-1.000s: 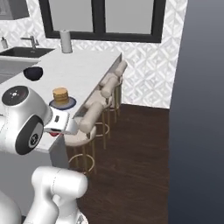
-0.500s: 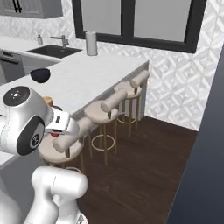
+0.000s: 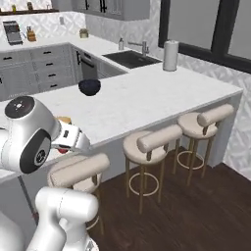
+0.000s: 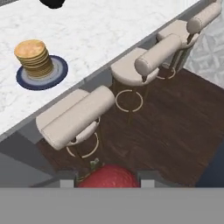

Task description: Take the strawberry from the fridge and place it on top of the pancake, located on the dining counter.

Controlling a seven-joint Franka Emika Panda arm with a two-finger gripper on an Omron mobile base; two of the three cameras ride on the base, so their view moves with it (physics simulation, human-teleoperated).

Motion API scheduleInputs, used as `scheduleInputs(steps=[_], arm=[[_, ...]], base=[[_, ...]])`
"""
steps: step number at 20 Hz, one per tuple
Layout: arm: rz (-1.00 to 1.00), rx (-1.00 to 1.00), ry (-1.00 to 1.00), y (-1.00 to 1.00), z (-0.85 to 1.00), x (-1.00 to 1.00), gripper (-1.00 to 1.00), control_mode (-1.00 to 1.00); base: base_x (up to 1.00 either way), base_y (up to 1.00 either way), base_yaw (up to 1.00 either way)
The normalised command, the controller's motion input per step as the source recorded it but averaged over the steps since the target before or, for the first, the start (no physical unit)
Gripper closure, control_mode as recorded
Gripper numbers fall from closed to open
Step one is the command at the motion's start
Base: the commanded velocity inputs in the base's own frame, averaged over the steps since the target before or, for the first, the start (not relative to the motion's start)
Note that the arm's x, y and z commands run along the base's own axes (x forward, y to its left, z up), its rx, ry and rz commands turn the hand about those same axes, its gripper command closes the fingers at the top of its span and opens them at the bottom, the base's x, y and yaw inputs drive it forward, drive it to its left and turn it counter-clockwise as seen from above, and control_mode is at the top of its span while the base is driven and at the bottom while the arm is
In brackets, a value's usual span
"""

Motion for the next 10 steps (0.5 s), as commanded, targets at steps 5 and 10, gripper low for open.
scheduleInputs(steps=[5, 10], arm=[[0.00, 0.00, 0.00, 0.00, 0.00, 0.00, 1.00, 1.00], [0.00, 0.00, 0.00, 0.00, 0.00, 0.00, 1.00, 1.00]], base=[[0.12, -0.36, 0.95], [0.00, -0.56, 0.89]])
